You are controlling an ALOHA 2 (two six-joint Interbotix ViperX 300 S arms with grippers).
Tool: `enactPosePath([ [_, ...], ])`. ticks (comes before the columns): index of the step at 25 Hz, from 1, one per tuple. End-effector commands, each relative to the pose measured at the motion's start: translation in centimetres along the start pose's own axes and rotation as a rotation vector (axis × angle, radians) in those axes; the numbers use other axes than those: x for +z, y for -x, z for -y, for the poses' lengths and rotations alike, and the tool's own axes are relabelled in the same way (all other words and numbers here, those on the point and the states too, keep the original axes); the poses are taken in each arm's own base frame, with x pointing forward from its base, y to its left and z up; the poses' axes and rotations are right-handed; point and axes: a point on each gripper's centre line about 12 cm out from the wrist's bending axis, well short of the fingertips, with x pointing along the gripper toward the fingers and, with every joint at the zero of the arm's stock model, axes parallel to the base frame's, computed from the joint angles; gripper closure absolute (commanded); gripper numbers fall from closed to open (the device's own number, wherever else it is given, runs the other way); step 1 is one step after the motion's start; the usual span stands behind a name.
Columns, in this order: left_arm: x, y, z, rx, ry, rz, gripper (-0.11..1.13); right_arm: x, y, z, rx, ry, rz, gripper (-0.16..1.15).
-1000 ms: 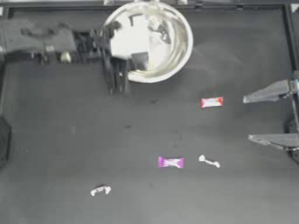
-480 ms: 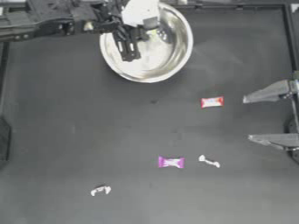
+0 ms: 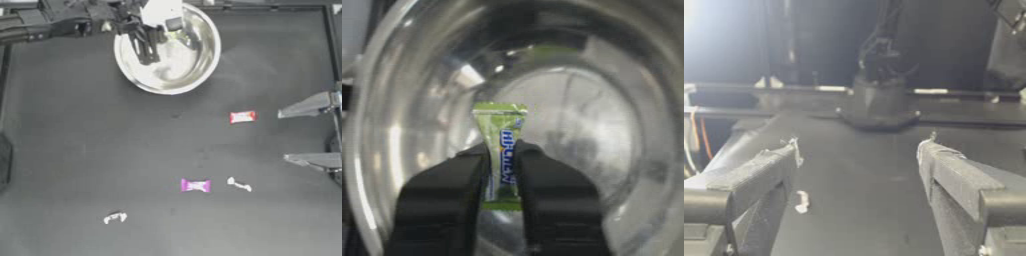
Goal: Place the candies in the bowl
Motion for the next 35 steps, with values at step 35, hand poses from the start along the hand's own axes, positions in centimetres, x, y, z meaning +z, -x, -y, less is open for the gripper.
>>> enactPosePath([
  [35, -1.8, 26.6, 11.9, -0.206, 0.086, 0.665, 0.09, 0.9, 0.5, 1.2, -0.068, -0.020, -0.023, -0.01],
])
